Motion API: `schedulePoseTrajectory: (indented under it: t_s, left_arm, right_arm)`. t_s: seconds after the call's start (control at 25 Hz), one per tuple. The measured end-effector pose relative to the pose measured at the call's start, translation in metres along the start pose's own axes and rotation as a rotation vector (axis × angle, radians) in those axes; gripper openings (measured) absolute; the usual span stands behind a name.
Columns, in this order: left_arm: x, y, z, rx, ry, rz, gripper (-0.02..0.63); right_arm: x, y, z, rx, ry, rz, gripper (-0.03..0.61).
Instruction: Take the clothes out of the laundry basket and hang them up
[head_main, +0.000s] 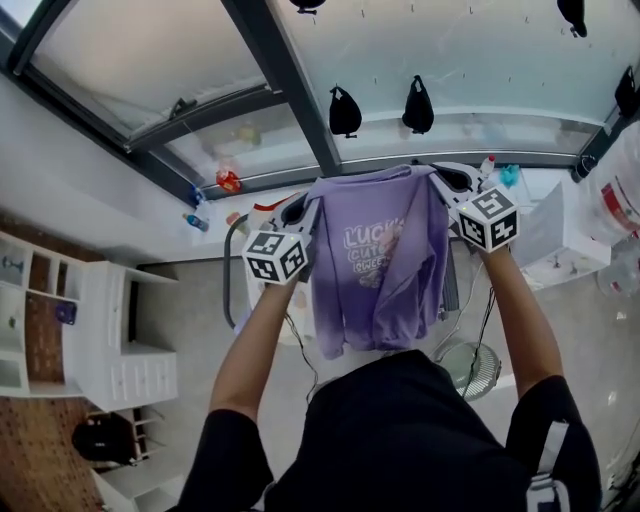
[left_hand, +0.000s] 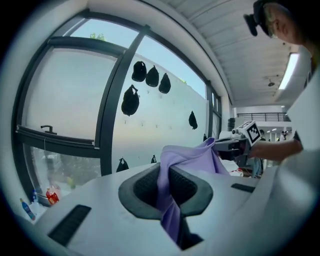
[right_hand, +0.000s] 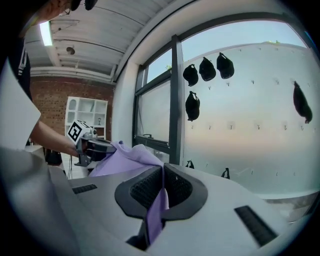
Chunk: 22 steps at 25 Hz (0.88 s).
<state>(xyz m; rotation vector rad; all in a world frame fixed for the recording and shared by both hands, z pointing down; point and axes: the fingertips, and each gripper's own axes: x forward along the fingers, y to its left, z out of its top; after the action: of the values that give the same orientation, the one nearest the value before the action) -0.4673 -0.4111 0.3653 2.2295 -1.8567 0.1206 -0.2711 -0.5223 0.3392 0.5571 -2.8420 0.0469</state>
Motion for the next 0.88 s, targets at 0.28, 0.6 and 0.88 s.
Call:
schedulePoseTrajectory:
  t_s: [0.28,0.6,0.88]
  left_arm:
    - [0.066,0.053,-0.074,-0.003,0.205,0.104,0.021]
    - [0.110,0.092,-0.187,-0.113,0.413,0.105,0.043]
    - [0.113,0.107,-0.229,-0.173,0.414,0.054,0.181]
  right_arm:
    - [0.075,-0.040,-0.076,0.072,0.187,0.040,0.005]
    - [0.136,-0.056,-0.178,0.129,0.345,0.038,0.005]
    - [0.162,-0.065,-0.228,0.062,0.441,0.010,0.006]
